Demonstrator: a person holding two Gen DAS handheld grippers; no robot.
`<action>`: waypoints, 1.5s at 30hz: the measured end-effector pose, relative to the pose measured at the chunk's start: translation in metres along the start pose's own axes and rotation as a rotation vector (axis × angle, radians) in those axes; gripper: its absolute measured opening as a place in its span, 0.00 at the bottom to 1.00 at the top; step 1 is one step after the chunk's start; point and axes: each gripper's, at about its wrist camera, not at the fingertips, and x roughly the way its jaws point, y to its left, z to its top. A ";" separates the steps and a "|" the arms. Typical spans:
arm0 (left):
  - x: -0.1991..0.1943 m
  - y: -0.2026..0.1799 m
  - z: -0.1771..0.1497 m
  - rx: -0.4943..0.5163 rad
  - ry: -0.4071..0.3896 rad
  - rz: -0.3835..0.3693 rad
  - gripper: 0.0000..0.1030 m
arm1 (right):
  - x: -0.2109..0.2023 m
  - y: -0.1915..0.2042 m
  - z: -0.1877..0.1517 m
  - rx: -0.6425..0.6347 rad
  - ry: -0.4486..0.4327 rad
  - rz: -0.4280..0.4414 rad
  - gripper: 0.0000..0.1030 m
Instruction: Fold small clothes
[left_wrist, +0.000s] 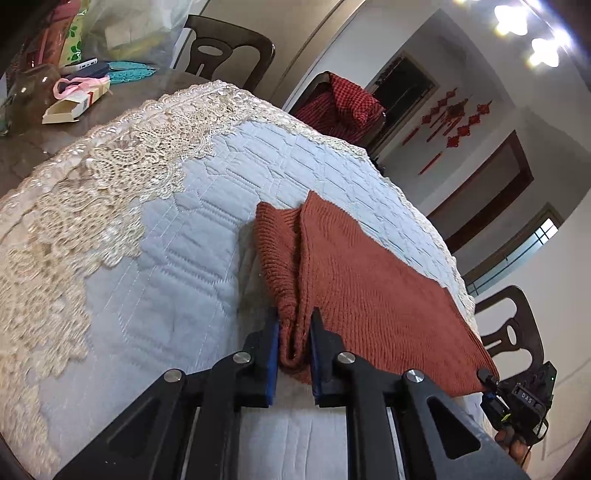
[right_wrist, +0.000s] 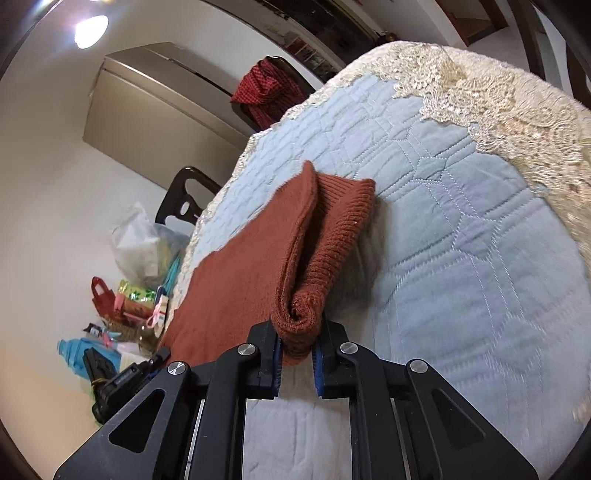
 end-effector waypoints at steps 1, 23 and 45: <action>-0.006 0.001 -0.004 0.002 0.002 -0.006 0.15 | -0.005 0.000 -0.003 -0.002 0.003 0.002 0.13; -0.039 0.011 -0.060 0.030 0.068 -0.007 0.21 | -0.041 -0.023 -0.043 0.002 0.072 -0.066 0.17; 0.007 -0.050 -0.051 0.279 0.084 -0.015 0.20 | 0.034 0.090 -0.071 -0.484 0.109 -0.089 0.19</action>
